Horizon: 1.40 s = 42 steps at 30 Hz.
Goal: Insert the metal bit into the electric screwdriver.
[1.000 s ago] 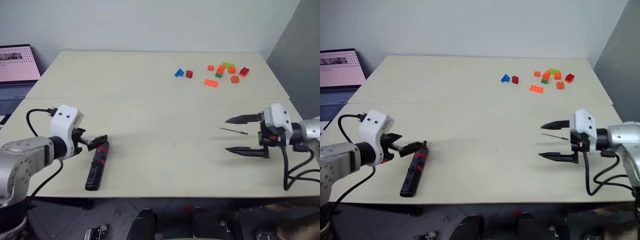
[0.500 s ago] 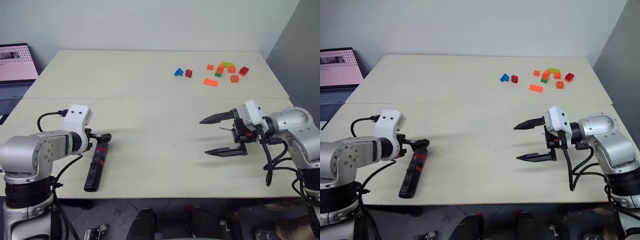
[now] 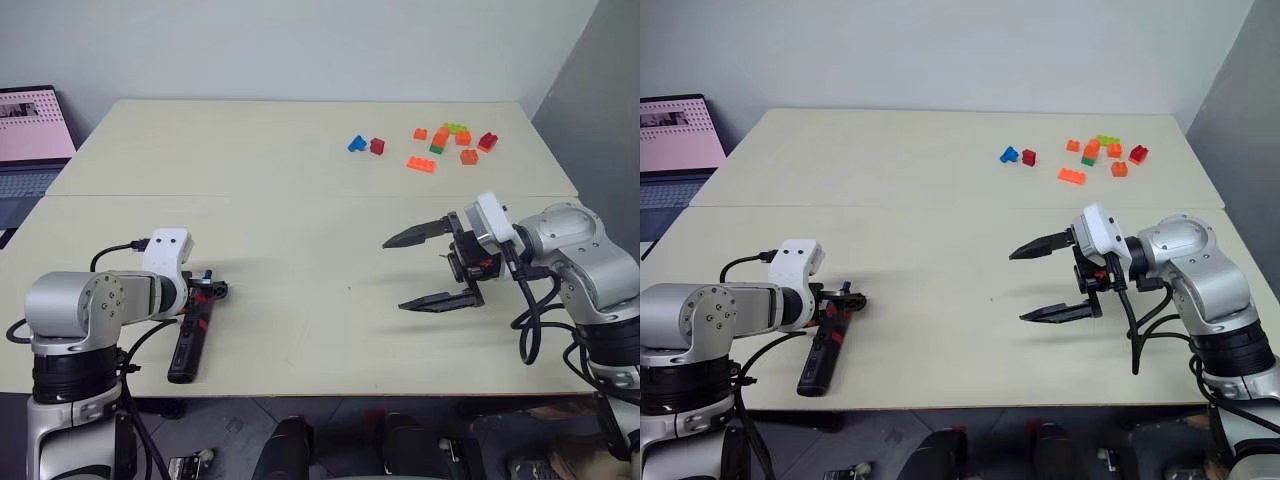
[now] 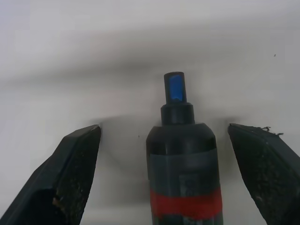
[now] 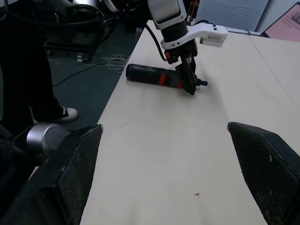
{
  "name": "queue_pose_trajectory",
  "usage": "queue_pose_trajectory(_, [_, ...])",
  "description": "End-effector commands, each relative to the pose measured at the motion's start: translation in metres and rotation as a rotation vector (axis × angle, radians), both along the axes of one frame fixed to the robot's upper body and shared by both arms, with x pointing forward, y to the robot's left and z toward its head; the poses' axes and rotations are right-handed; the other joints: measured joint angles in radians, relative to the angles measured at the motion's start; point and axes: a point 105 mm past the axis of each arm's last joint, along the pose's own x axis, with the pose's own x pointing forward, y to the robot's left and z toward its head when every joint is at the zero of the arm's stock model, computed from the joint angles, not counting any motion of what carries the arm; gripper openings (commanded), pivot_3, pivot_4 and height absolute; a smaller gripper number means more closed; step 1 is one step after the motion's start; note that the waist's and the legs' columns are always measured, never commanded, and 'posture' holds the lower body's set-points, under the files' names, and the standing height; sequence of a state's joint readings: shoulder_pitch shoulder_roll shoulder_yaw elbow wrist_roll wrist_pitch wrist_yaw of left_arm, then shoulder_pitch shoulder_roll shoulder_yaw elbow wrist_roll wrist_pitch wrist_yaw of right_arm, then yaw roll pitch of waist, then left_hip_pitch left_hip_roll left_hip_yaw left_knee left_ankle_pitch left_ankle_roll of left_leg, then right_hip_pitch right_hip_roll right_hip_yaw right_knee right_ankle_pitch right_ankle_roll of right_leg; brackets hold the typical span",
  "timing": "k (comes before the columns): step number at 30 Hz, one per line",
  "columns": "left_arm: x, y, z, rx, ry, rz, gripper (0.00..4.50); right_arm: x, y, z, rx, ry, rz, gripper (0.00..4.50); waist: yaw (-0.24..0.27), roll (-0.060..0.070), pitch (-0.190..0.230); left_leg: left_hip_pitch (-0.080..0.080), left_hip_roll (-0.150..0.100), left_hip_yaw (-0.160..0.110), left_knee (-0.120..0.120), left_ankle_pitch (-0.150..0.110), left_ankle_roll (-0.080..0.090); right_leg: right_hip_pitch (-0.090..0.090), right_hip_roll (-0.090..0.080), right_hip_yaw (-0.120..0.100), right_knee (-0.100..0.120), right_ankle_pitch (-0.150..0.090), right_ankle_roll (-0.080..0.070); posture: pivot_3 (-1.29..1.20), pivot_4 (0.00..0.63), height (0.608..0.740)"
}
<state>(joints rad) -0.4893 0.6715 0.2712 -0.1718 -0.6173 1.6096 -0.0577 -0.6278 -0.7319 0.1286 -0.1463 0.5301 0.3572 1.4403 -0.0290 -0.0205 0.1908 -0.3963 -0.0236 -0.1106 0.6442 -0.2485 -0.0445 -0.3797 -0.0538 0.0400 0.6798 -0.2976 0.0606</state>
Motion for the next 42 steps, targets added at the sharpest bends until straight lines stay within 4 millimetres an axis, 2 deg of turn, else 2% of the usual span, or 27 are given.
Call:
queue_pose_trajectory(1, [0.005,-0.001,0.006,-0.021,-0.018,0.026,4.48,-0.004,0.003,0.008,0.009,-0.029,0.041,4.50,0.000,0.000,0.000,0.000,0.000,0.000,0.000,0.000,0.000,0.000,0.000,0.000,0.000,0.000,0.000,0.00,0.150,0.740])
queue_pose_trajectory(4, [0.011,-0.004,0.008,-0.020,-0.026,0.049,4.48,-0.005,0.004,0.008,0.012,-0.024,0.048,4.50,0.000,0.000,0.000,0.000,0.000,0.000,0.000,0.000,0.000,0.000,0.000,0.000,0.000,0.000,0.000,0.00,0.150,0.740])
queue_pose_trajectory(14, [0.013,-0.005,0.011,-0.018,-0.015,0.069,4.48,-0.008,0.009,0.028,0.095,-0.015,0.064,4.50,0.000,0.000,0.000,0.000,-0.001,0.000,0.000,0.000,0.000,0.000,0.000,0.000,0.000,0.001,0.001,0.00,0.150,0.740])
queue_pose_trajectory(28, [0.012,-0.007,0.011,-0.015,0.000,0.100,4.48,-0.009,0.008,0.021,0.073,-0.009,0.057,4.50,0.000,0.000,0.000,-0.001,-0.001,0.000,0.000,0.000,-0.001,-0.001,0.000,0.000,0.000,0.001,0.001,0.00,0.150,0.740])
queue_pose_trajectory(32, [0.011,-0.002,0.013,-0.002,-0.005,0.121,3.94,-0.009,0.007,0.019,0.068,-0.005,0.053,4.50,0.000,0.000,0.000,-0.001,-0.001,0.000,0.000,0.000,-0.001,-0.001,0.000,0.001,0.000,0.001,0.001,0.00,0.150,0.740])
queue_pose_trajectory(42, [0.009,0.007,0.020,0.025,-0.023,0.146,1.78,-0.008,0.007,0.018,0.062,-0.004,0.045,4.50,0.000,0.000,0.000,-0.002,-0.001,0.000,0.000,0.002,-0.003,-0.002,0.000,0.001,0.000,0.001,0.001,0.00,0.150,0.740])
